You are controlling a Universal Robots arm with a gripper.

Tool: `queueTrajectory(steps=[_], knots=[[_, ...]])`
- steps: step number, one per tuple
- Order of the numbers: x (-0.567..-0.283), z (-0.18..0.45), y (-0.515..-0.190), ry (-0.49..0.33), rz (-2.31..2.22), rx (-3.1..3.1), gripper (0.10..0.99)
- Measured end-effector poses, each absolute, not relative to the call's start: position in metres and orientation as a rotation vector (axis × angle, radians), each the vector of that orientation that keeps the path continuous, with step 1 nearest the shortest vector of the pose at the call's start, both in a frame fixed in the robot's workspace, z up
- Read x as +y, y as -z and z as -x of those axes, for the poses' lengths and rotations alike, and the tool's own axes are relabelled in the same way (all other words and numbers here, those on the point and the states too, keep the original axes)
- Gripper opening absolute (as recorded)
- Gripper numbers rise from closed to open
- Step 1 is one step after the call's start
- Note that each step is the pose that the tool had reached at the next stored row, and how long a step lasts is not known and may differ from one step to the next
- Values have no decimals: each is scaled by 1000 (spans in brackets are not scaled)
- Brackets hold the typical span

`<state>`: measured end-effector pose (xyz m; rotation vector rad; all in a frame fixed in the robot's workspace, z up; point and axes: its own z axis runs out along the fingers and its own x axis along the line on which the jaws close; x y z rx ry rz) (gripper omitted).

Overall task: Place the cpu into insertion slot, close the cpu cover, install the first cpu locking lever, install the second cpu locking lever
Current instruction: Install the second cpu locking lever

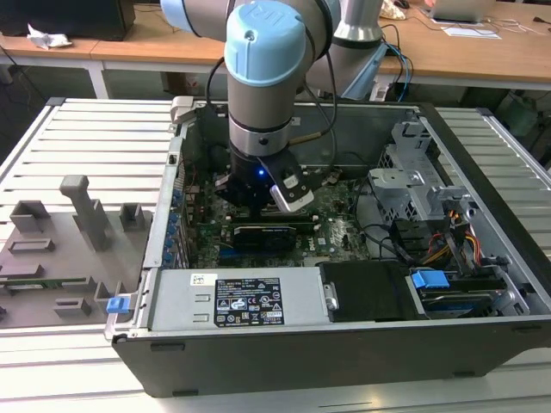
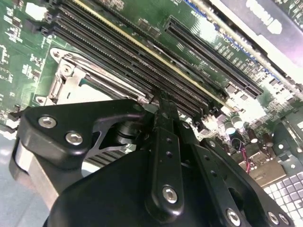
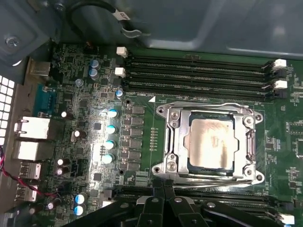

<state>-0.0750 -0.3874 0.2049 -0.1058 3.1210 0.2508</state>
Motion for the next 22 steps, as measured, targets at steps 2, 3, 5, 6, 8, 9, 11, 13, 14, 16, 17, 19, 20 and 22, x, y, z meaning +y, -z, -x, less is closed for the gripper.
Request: queueTrajectory(steps=[2, 3, 5, 6, 8, 9, 11, 13, 14, 16, 17, 19, 20, 22], knots=[[-387, 76, -204, -262, 106, 3119, 106], [-387, 76, -204, -268, 106, 3118, 106], [-387, 76, -203, -285, 106, 3116, 106], [-387, 76, -203, -290, 106, 3115, 106], [-387, 77, -203, -301, 106, 3114, 106], [-387, 77, -202, -308, 106, 3113, 106], [-387, 77, -200, -318, 106, 3111, 106], [-387, 78, -199, -326, 106, 3110, 106], [-387, 78, -199, -328, 106, 3110, 106], [-387, 79, -197, -330, 106, 3110, 106], [-387, 79, -197, -330, 106, 3109, 106], [-387, 79, -195, -332, 106, 3109, 106], [-387, 79, -195, -333, 106, 3109, 106], [-387, 79, -194, -333, 106, 3109, 106]])
